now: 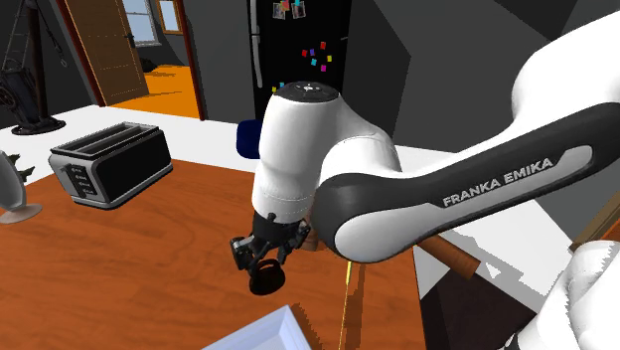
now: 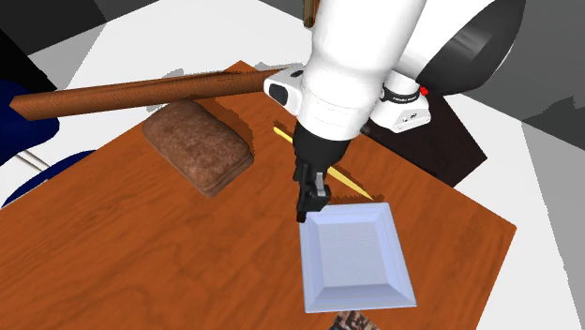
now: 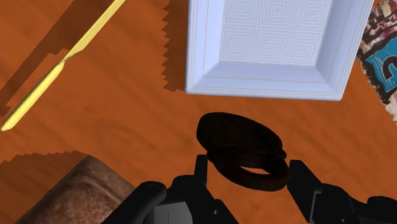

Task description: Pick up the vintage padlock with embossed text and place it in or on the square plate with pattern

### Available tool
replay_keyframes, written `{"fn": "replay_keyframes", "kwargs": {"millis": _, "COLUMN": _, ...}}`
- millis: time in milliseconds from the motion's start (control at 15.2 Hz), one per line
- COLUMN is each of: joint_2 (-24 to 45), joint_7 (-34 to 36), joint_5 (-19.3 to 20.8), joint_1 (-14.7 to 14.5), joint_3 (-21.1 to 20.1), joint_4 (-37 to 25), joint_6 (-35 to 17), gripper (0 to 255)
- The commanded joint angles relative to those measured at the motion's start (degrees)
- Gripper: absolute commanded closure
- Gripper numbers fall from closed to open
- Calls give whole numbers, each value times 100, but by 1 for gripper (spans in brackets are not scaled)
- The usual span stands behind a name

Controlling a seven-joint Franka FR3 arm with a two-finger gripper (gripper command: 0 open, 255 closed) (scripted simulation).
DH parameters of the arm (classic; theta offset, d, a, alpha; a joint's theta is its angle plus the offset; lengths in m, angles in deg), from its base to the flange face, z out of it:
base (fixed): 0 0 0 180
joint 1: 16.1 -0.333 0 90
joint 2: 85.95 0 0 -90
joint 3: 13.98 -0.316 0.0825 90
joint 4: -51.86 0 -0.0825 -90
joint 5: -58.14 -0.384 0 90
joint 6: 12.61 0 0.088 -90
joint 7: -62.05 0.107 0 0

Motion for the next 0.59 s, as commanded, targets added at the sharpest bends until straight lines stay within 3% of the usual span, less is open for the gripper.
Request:
{"fn": "replay_keyframes", "kwargs": {"millis": 0, "joint_2": -95, "joint_7": 255, "joint_5": -15, "joint_1": -117, "joint_3": -135, "joint_4": 13, "joint_6": 79, "gripper": 255}}
{"fn": "replay_keyframes", "kwargs": {"millis": 528, "joint_2": -122, "joint_7": 1376, "joint_5": 159, "joint_1": -534, "joint_3": -752, "joint_4": -183, "joint_6": 367, "gripper": 255}}
